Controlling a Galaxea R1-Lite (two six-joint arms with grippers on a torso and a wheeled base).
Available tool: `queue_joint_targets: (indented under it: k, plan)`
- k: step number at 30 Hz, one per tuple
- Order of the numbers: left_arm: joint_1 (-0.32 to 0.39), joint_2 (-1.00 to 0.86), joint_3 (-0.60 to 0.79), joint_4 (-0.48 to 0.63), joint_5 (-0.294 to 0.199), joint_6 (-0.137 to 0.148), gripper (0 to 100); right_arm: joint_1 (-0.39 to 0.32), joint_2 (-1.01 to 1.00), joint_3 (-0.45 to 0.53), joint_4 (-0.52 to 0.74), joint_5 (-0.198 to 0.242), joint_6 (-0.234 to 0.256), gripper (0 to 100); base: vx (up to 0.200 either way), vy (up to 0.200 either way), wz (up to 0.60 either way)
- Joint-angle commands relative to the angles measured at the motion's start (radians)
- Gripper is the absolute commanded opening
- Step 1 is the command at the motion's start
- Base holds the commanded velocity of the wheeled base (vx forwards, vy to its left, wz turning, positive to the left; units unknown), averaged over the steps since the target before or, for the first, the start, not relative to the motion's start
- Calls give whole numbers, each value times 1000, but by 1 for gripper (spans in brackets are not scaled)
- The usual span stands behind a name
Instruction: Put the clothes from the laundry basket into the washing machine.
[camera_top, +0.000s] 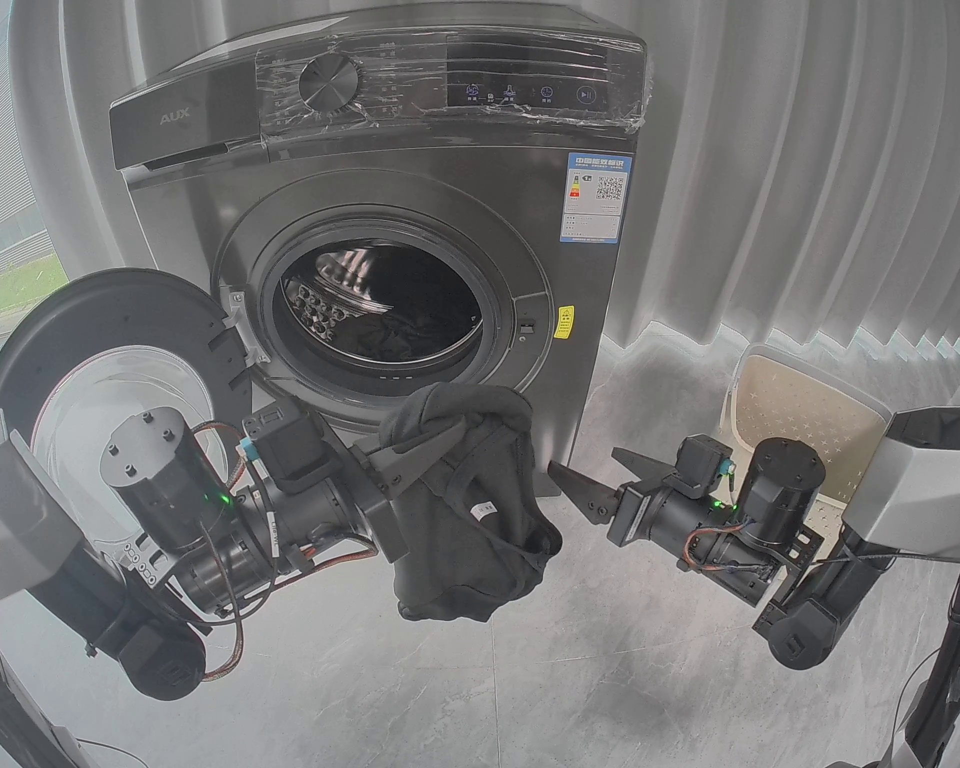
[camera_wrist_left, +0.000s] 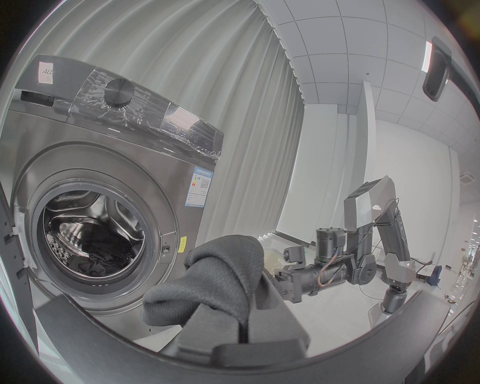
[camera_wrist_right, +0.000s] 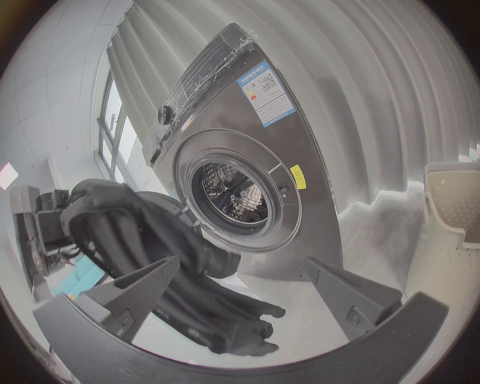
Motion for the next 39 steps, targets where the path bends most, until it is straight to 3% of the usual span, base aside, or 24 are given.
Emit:
queue_joint_targets:
  k: [1,6,10,14,24,31,39]
  plan:
    - [17,35,-13,-1,-2,2,0,-27,-36,62,-3,64,-51,100,0,0,0]
    - [19,37,-21,-1,-2,2,0,-7,-35,58,-3,112,-80,100,0,0,0]
    - [19,37,-19,-1,-2,2,0,44,-33,47,-3,222,-102,100,0,0,0]
    - [16,33,-18,-1,-3,3,0,57,-10,13,0,265,-149,100,0,0,0]
    - [2,26,-19,-1,-3,2,0,146,85,-102,0,273,-151,100,0,0,0]
    - [-19,0,-25,-1,1,0,0,148,183,-198,-1,262,-149,100,0,0,0]
    - [-18,-23,-27,-1,4,-3,0,136,202,-237,-3,235,-142,100,0,0,0]
